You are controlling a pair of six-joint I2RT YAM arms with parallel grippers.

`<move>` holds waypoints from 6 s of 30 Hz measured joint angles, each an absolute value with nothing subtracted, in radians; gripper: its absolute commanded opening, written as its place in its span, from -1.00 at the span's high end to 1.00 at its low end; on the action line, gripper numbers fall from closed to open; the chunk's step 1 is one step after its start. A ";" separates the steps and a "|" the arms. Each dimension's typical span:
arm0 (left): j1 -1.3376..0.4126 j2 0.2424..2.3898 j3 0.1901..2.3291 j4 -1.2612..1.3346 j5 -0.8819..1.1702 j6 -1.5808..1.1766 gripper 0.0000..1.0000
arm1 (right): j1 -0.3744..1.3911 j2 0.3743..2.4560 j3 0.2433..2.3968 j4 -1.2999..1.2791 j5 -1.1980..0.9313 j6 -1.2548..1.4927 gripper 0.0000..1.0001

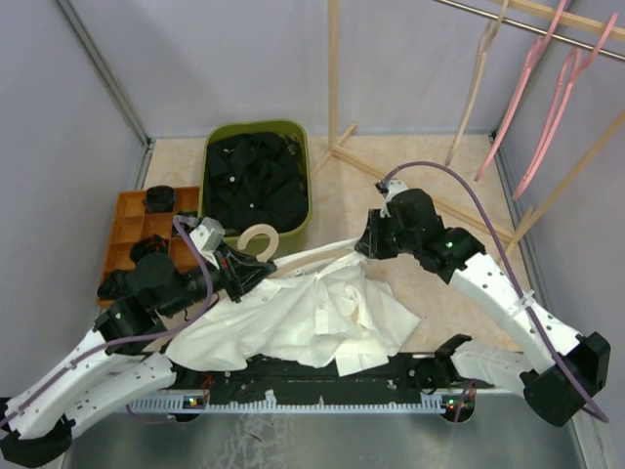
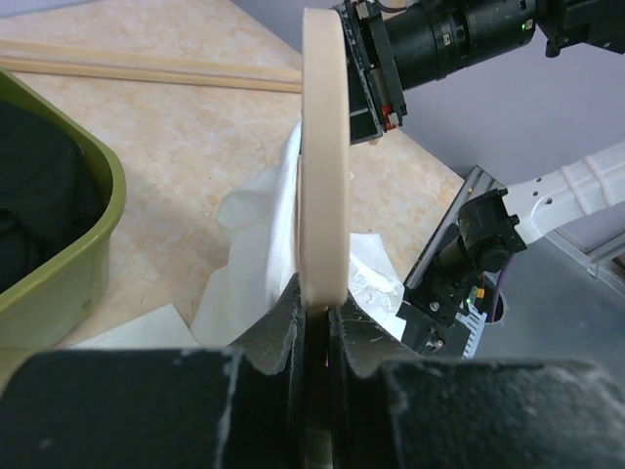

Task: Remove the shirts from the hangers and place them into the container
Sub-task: Remove the shirt from the hanger.

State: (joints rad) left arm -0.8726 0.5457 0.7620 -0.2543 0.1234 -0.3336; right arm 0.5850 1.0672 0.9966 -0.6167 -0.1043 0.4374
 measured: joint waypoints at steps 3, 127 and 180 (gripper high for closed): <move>-0.873 0.513 0.739 -0.245 0.114 -0.340 1.00 | 0.585 1.069 0.979 -0.601 -0.137 0.441 0.62; -0.879 0.495 0.882 -0.294 0.165 -0.254 -0.32 | 0.567 0.733 1.002 -0.757 -0.840 -0.073 1.00; -0.871 0.541 0.786 -0.598 -0.446 -0.484 0.90 | 0.560 0.341 1.295 -1.014 -0.236 -0.042 1.00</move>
State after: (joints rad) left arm -0.8707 0.5411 0.7864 -0.5980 -0.4461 -0.4835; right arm 0.5598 0.3412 1.2949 -1.0142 -0.2356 -0.0418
